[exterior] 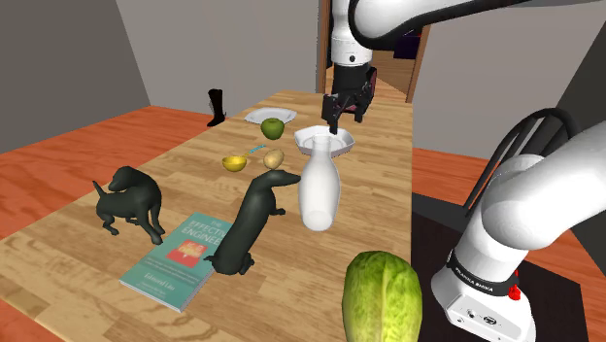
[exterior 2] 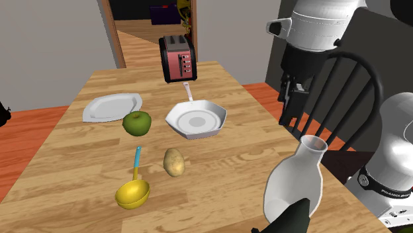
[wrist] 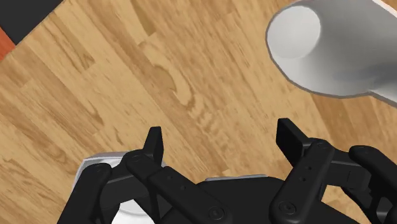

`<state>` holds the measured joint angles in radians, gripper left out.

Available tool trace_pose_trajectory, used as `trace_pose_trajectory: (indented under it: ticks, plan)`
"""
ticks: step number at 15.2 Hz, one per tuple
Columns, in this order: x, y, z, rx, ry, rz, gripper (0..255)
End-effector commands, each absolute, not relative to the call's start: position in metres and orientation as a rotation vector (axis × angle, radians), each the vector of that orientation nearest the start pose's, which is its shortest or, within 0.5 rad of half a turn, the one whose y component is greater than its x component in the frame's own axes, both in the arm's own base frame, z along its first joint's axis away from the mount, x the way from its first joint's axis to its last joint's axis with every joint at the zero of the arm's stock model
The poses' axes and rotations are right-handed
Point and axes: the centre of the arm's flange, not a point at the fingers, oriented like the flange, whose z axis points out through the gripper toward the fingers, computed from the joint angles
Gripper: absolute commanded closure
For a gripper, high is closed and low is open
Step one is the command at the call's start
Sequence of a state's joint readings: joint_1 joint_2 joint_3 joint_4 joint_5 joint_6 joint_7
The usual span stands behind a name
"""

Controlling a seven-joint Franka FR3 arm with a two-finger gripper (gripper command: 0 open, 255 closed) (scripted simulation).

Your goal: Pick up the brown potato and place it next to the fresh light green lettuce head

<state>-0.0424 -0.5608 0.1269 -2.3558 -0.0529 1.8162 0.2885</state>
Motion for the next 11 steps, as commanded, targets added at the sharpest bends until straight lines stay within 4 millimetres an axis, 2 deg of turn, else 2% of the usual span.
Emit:
trace_pose_trajectory:
  ticks: [1,6,11]
  plan:
    - [0.409,0.041,0.521,-3.217,0.452,-0.061,0]
    - [0.465,0.056,0.487,-3.158,0.707,-0.054,0]
    - [0.522,0.062,0.454,-3.079,0.954,-0.046,0]
